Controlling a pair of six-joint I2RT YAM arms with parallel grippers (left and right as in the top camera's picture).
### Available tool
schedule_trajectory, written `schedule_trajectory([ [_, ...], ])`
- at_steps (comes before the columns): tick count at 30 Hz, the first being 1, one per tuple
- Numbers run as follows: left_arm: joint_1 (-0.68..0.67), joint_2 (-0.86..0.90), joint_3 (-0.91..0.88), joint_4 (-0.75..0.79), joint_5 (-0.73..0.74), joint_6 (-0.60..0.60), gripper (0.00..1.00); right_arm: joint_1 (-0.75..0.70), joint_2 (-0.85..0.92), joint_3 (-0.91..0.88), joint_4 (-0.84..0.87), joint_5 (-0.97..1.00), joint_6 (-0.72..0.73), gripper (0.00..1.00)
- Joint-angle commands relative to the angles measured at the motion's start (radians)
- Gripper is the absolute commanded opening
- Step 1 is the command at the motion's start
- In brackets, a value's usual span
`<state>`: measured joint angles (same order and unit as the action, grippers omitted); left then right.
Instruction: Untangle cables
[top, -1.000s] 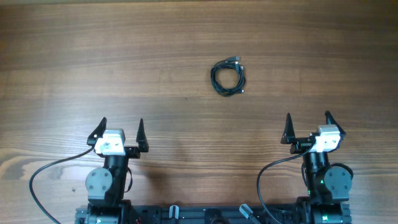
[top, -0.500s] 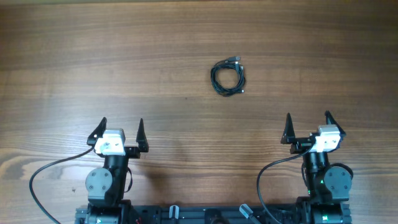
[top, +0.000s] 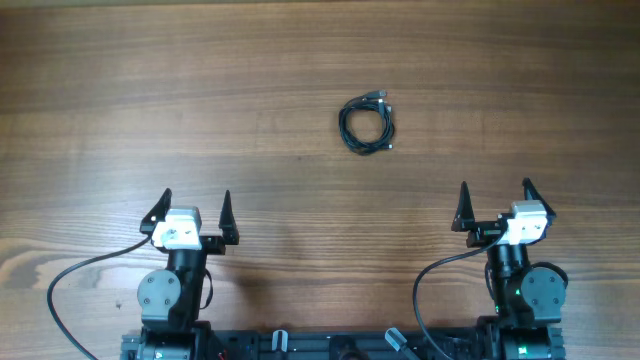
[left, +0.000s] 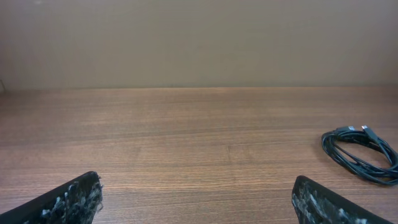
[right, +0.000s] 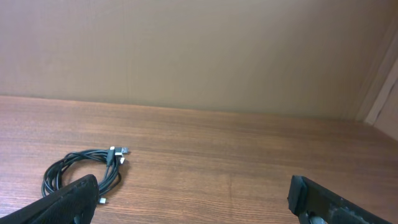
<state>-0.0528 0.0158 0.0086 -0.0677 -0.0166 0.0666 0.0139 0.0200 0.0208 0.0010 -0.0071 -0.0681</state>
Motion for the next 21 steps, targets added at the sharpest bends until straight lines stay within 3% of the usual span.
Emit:
schedule_trajectory([
  [1,0.005,0.004,-0.003,-0.004,-0.006,0.008,1.0,-0.004,-0.011,-0.015,0.003,-0.013,0.016,1.0],
  [5,0.005,0.004,-0.003,-0.004,-0.006,0.008,1.0,-0.004,-0.011,-0.015,0.003,-0.013,0.016,1.0],
  [7,0.005,0.004,-0.003,0.035,-0.076,0.012,1.0,-0.004,-0.011,-0.015,0.003,-0.013,0.016,1.0],
  [15,0.005,0.004,0.013,0.031,0.066,0.003,1.0,-0.004,-0.011,-0.015,0.003,-0.013,0.016,1.0],
  [21,0.005,0.052,0.328,-0.331,-0.045,-0.048,1.0,-0.004,-0.011,-0.015,0.003,-0.013,0.016,1.0],
])
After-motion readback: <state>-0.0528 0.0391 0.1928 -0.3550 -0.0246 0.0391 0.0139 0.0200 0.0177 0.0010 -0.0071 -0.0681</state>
